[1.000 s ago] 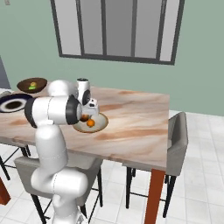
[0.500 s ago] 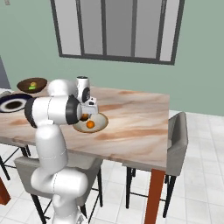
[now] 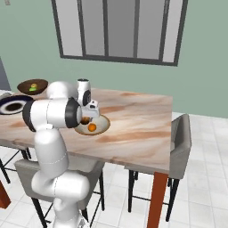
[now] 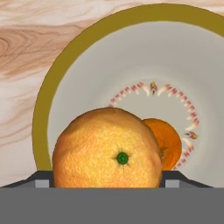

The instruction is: Take the fruits from the plate on the dining counter and place two fruits in each bowl.

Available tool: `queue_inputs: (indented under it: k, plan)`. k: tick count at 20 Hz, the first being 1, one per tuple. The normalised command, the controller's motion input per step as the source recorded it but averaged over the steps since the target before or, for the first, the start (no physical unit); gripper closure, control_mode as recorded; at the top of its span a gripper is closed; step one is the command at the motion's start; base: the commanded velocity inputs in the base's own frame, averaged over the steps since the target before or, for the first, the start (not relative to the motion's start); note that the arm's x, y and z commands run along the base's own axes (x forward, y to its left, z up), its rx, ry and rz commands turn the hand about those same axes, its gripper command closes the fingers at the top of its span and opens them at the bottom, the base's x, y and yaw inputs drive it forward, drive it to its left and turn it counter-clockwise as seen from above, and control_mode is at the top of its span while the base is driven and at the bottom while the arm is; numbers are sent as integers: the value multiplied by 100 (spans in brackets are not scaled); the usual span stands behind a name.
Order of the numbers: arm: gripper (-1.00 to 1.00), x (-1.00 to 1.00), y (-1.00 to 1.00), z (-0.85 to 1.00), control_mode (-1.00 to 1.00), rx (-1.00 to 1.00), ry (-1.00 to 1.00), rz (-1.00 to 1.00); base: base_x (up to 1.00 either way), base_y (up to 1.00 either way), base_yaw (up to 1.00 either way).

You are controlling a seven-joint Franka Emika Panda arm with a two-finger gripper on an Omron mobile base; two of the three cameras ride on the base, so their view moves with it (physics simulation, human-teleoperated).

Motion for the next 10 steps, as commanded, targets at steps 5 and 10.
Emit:
queue_inputs:
  k: [5, 10]
  plan:
    - [-100, 0, 0, 2, -100, 0, 2, 0, 0, 0, 0]
    - [-100, 0, 0, 14, -100, 0, 1, 0, 0, 0, 0]
